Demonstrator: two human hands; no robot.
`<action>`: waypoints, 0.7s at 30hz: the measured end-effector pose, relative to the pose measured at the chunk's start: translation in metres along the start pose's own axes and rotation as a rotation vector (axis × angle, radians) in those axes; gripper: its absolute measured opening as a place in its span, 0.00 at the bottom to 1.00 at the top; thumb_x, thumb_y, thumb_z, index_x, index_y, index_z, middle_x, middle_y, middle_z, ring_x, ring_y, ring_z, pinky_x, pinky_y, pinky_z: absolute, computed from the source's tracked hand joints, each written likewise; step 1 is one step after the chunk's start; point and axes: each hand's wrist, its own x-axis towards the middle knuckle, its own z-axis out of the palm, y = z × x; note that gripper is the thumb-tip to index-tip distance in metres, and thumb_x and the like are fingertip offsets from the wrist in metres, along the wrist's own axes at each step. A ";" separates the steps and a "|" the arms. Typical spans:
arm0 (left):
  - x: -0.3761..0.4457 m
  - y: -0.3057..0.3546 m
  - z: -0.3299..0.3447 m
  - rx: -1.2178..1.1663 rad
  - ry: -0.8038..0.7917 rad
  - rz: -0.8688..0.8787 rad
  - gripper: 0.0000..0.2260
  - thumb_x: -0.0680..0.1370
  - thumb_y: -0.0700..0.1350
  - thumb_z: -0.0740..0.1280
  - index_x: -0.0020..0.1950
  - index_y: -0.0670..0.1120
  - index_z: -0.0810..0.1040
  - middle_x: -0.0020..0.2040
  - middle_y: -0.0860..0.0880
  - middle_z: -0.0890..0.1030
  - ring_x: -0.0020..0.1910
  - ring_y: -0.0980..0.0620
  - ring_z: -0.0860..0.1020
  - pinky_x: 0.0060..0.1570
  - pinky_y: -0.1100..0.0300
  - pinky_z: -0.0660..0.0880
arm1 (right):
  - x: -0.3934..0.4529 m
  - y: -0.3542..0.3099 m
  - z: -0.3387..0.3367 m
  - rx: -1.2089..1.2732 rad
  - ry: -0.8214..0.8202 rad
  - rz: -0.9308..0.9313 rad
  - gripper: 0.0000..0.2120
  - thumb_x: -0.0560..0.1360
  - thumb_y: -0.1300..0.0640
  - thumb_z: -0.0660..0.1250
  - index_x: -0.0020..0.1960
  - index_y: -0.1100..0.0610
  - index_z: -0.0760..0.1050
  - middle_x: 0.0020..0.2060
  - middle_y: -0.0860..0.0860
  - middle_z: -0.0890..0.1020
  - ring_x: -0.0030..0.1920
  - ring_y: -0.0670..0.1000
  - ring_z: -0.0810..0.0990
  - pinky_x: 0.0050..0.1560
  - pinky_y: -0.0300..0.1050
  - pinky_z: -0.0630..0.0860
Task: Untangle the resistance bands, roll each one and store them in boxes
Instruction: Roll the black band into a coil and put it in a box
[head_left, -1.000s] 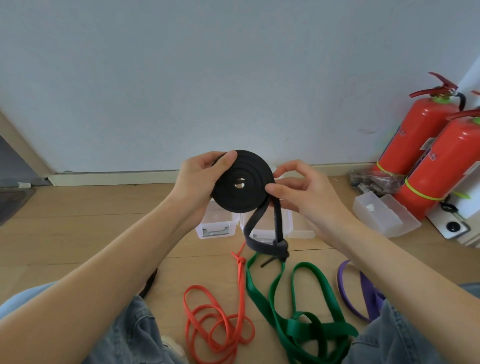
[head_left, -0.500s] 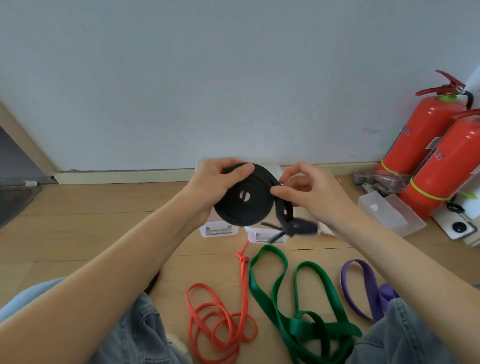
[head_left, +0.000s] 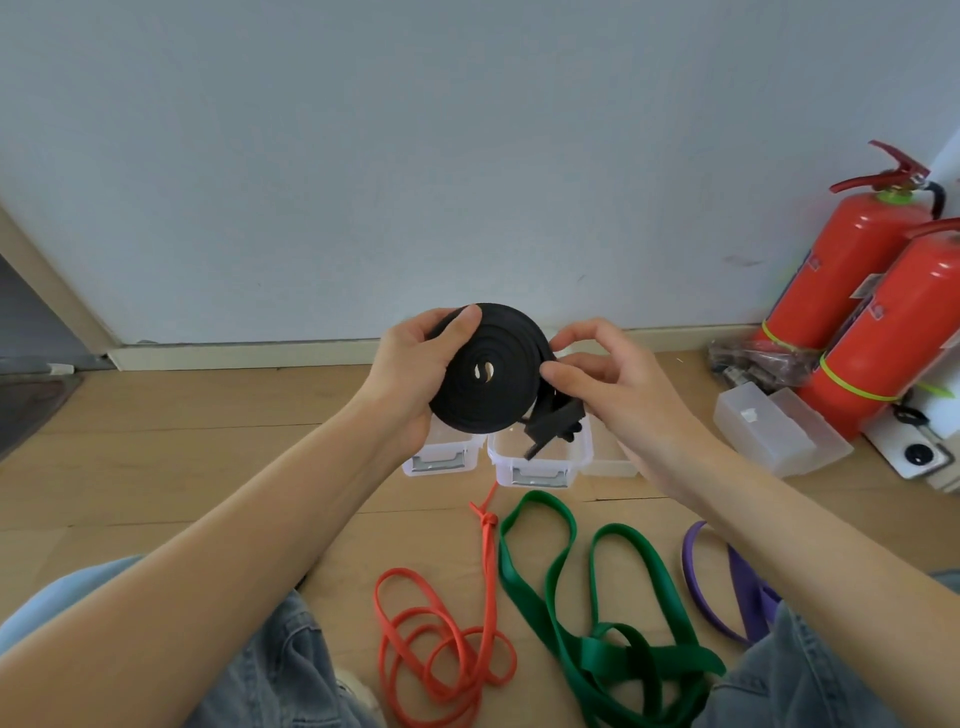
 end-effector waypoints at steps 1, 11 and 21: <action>0.000 -0.001 0.001 -0.004 0.006 0.005 0.06 0.77 0.46 0.65 0.50 0.47 0.79 0.47 0.47 0.83 0.45 0.52 0.81 0.44 0.60 0.78 | -0.001 0.000 -0.001 0.026 -0.013 0.014 0.11 0.73 0.59 0.69 0.53 0.59 0.71 0.40 0.60 0.83 0.38 0.60 0.79 0.43 0.53 0.74; -0.004 0.006 -0.004 0.473 -0.306 0.141 0.13 0.76 0.51 0.66 0.60 0.58 0.72 0.48 0.50 0.83 0.48 0.54 0.81 0.48 0.62 0.77 | 0.004 -0.007 -0.012 -0.195 -0.057 0.018 0.13 0.71 0.68 0.68 0.48 0.52 0.76 0.35 0.52 0.82 0.36 0.52 0.80 0.33 0.41 0.76; 0.002 0.004 -0.006 0.466 -0.149 0.396 0.05 0.75 0.43 0.68 0.44 0.53 0.81 0.41 0.59 0.82 0.40 0.66 0.78 0.42 0.73 0.73 | 0.004 -0.006 -0.020 -0.074 -0.116 0.118 0.14 0.70 0.69 0.70 0.50 0.54 0.76 0.53 0.52 0.78 0.47 0.51 0.83 0.51 0.44 0.79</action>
